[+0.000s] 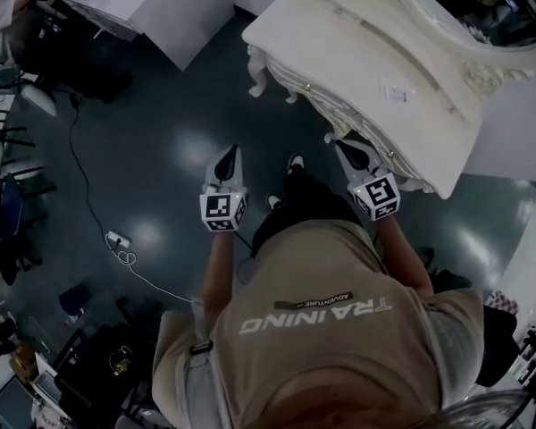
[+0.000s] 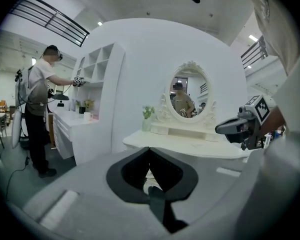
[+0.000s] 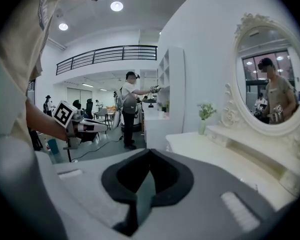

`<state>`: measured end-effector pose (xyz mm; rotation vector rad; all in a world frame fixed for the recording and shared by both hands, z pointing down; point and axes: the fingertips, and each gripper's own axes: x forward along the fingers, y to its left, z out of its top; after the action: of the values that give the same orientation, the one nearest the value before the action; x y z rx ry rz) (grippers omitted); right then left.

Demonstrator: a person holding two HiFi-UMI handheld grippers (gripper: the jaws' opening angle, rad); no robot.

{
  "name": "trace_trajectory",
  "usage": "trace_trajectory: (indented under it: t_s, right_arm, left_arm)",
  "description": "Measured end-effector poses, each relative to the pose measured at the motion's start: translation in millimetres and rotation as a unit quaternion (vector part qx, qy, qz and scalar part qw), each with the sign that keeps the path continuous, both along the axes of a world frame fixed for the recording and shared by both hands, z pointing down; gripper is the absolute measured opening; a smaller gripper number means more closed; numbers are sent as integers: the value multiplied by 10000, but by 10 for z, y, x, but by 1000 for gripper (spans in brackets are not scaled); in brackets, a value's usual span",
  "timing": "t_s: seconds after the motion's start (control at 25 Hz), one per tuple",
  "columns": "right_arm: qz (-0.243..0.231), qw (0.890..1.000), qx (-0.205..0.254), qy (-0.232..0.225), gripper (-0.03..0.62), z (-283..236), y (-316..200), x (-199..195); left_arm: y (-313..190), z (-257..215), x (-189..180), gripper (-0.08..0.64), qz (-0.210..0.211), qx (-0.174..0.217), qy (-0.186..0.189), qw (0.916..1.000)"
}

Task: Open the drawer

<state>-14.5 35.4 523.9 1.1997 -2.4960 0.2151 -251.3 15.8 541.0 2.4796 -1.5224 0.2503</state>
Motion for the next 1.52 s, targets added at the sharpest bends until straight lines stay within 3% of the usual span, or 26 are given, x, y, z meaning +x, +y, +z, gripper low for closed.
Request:
trace_trajectory:
  t_s: [0.2, 0.52, 0.8, 0.88, 1.16, 1.28, 1.52]
  right_arm:
    - [109, 9996, -222, -144, 3, 331, -570, -81]
    - [639, 9972, -212, -320, 3, 534, -1649, 71]
    - [896, 9948, -355, -326, 3, 580, -2097, 170]
    - [949, 9938, -485, -302, 3, 598, -2085, 136]
    - [1638, 9824, -891, -112, 3, 712, -2216, 124]
    - [1933, 9752, -1076, -38, 3, 806, -2311, -92]
    - [2016, 9661, -1498, 589, 3, 1172, -2395, -395]
  left_arm:
    - [-474, 237, 142, -2, 289, -342, 96, 9989]
    - [-1448, 120, 414, -2, 919, -708, -234, 9930]
    - [-2135, 78, 616, -2, 965, -590, -296, 9931]
    - [-2190, 53, 650, -2, 1159, -549, -294, 9913]
    - [-2550, 126, 714, -2, 2077, -442, -126, 9771]
    - [-2745, 50, 564, -2, 2474, -385, -95, 9681]
    - [-3139, 244, 453, -3, 2962, -503, -15, 9538]
